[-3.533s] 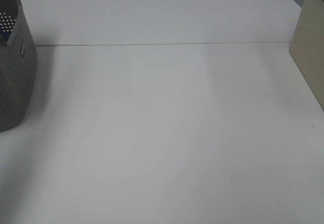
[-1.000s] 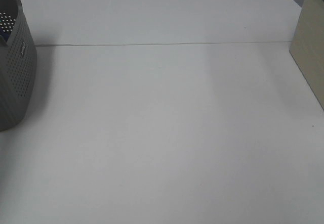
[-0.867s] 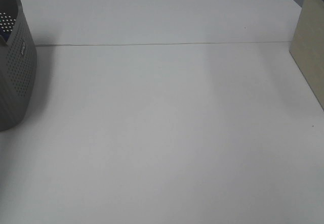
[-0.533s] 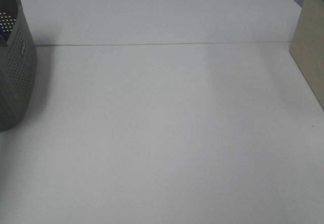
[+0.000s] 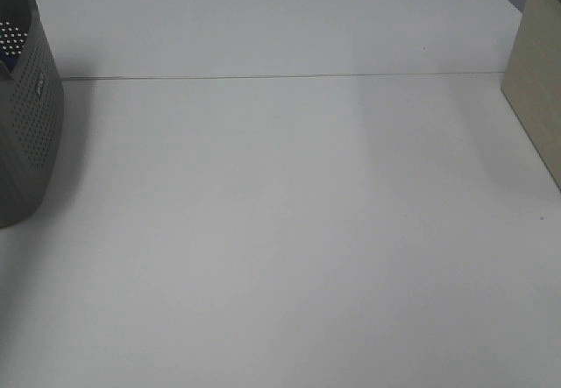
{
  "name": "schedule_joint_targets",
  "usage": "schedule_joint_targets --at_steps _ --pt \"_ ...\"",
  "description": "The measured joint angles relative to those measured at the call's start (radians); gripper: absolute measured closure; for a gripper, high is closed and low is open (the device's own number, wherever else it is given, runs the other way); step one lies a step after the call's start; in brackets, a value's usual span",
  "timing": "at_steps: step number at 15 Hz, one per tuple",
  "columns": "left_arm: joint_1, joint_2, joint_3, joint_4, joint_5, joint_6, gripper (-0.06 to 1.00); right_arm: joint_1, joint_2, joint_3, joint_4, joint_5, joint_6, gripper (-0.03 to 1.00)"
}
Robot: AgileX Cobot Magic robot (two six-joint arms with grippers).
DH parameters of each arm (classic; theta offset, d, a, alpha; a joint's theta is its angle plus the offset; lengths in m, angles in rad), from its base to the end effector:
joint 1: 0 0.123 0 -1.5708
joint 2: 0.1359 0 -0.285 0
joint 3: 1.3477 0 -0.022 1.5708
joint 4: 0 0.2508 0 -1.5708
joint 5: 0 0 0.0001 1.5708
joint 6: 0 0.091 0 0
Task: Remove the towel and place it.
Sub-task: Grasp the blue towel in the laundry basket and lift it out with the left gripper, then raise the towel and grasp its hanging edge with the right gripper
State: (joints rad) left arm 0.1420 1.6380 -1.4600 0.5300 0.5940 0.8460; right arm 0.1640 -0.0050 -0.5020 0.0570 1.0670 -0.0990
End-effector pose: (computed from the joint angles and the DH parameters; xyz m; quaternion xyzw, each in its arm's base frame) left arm 0.3728 0.0794 0.3506 0.4257 0.7725 0.3947 0.2573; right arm -0.0068 0.0035 0.2774 -0.1131 0.8452 0.0454 0.5204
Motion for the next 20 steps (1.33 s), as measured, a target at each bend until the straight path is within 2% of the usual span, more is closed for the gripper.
schedule_joint_targets --at_steps 6,7,8,10,13,18,20 --pt "-0.02 -0.226 0.0 -0.05 -0.021 -0.003 0.94 0.0 0.0 0.0 0.0 0.0 0.0 0.21" --pt "-0.041 -0.261 0.0 -0.051 -0.042 -0.003 0.94 0.0 0.0 0.0 0.0 0.0 0.0 0.21" --pt "-0.097 -0.311 0.0 -0.051 -0.116 -0.002 0.94 0.0 0.0 0.0 0.0 0.0 0.0 0.21" --pt "-0.145 -0.333 0.0 -0.052 -0.169 -0.001 0.94 0.0 0.0 0.0 0.0 0.0 0.0 0.21" --pt "-0.249 -0.352 0.0 -0.036 -0.233 -0.001 0.94 0.0 0.0 0.0 0.0 0.0 0.0 0.21" --pt "-0.363 -0.357 -0.011 -0.014 -0.295 -0.018 0.94 0.0 0.016 -0.006 0.013 -0.009 -0.001 0.21" --pt "-0.418 -0.357 -0.013 -0.014 -0.311 -0.02 0.94 0.0 0.095 -0.02 0.094 -0.116 -0.049 0.21"
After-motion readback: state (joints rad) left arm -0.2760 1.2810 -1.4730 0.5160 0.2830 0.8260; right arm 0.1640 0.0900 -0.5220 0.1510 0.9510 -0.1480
